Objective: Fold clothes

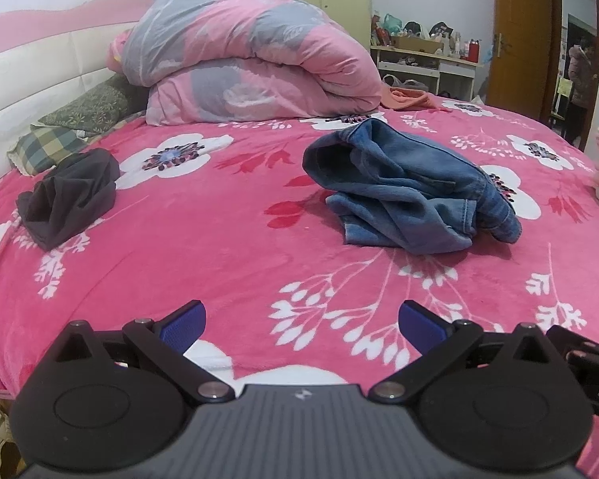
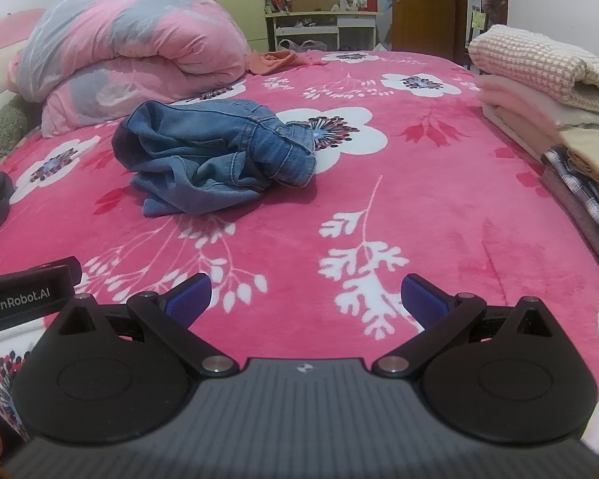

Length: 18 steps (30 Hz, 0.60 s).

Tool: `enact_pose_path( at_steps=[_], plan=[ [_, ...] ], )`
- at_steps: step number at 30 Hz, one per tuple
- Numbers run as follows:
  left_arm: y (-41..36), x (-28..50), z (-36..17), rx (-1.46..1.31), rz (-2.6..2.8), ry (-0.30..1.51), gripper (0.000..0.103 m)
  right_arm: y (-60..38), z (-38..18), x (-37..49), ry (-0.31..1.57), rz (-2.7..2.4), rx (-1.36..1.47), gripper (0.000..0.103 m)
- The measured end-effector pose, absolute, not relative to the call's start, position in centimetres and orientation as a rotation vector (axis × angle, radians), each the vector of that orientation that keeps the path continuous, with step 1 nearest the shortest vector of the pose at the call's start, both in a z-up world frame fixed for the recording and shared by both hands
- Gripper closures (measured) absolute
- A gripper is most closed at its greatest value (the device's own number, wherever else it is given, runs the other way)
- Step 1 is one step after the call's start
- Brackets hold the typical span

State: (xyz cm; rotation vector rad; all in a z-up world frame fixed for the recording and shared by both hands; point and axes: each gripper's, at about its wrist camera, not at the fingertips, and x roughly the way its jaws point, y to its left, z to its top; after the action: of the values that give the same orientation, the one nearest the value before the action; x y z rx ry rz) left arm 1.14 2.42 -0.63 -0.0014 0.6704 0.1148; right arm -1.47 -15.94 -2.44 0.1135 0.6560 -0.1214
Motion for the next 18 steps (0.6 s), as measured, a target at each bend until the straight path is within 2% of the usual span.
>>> enact_pose_path(
  at_steps=[18],
  plan=[
    [2.8,2.8,-1.0,-0.062,0.061,0.630,0.000,-16.2,-3.1,-0.1,0.651,-0.108,0.097,0.001]
  ],
)
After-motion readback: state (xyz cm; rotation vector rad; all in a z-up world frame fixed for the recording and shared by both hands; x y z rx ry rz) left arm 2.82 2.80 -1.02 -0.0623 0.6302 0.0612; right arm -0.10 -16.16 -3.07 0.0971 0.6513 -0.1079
